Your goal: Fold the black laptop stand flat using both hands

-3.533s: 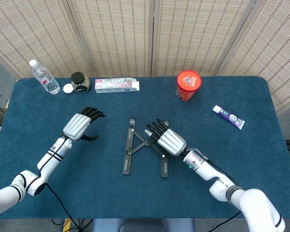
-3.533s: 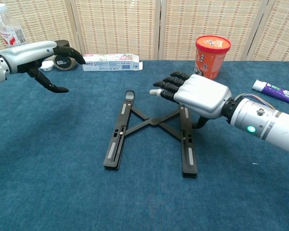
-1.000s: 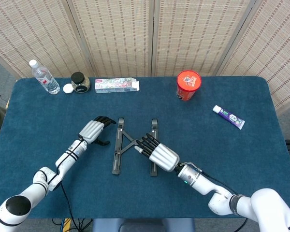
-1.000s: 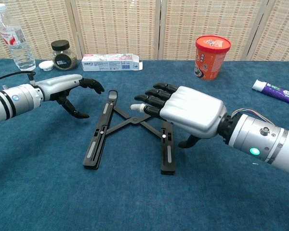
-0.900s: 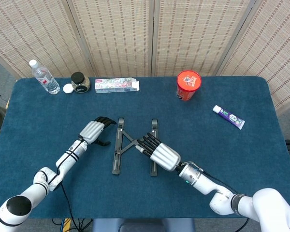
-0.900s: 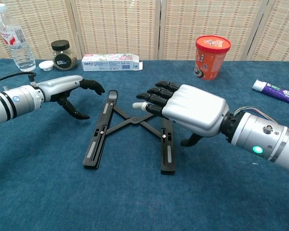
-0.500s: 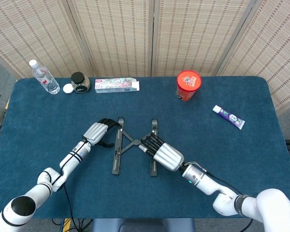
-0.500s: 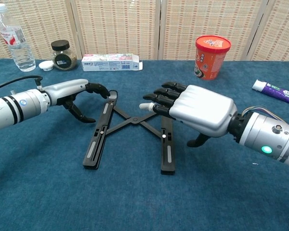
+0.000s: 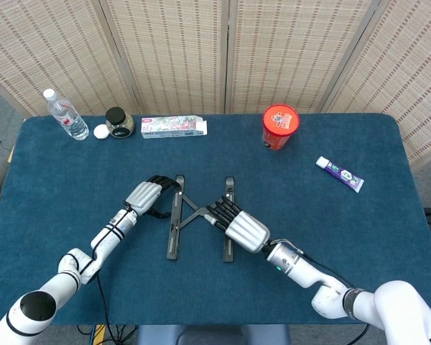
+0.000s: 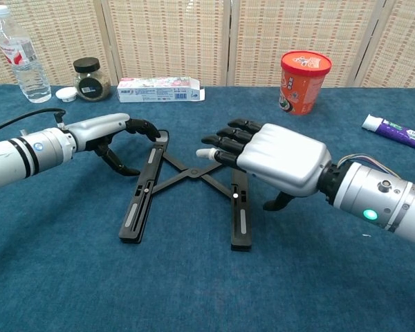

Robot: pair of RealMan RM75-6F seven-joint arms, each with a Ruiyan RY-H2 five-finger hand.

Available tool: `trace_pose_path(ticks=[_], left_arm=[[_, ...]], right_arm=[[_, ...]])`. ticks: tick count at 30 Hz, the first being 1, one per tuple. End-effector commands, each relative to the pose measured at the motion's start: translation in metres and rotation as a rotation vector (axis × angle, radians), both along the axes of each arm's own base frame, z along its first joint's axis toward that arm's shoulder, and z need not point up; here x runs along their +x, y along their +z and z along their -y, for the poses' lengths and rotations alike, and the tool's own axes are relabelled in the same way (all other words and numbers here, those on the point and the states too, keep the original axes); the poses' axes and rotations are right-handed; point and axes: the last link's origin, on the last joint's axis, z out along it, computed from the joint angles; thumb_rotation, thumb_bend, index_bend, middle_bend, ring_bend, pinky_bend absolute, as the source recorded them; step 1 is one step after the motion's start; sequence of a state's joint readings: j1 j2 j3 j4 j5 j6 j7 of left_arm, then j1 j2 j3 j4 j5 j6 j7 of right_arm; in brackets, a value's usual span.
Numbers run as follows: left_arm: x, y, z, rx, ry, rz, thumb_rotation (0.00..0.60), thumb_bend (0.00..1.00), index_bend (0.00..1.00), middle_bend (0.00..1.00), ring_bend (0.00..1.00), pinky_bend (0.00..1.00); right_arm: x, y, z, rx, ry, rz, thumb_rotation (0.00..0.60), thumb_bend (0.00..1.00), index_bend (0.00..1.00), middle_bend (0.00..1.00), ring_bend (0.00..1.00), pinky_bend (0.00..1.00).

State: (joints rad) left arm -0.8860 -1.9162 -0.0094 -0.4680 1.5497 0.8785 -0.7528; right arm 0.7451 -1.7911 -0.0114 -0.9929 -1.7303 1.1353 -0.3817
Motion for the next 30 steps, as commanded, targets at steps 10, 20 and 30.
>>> trace_pose_path(ticks=[10,20,30], left_arm=[[0.000,0.000,-0.001,0.001,0.003,0.004,0.600,0.17,0.18,0.20,0.11,0.07],[0.000,-0.002,-0.001,-0.003,0.006,0.002,0.600,0.17,0.18,0.20,0.11,0.07],[0.001,-0.004,0.000,-0.007,0.012,0.009,0.600,0.17,0.18,0.20,0.11,0.07]], right_arm=[[0.009,-0.013,0.005,-0.008,0.004,0.005,0.600,0.00,0.00,0.00,0.00,0.00],[0.012,-0.018,0.007,-0.015,0.011,0.001,0.600,0.00,0.00,0.00,0.00,0.00],[0.015,-0.024,0.006,-0.020,0.022,-0.005,0.600,0.00,0.00,0.00,0.00,0.00]])
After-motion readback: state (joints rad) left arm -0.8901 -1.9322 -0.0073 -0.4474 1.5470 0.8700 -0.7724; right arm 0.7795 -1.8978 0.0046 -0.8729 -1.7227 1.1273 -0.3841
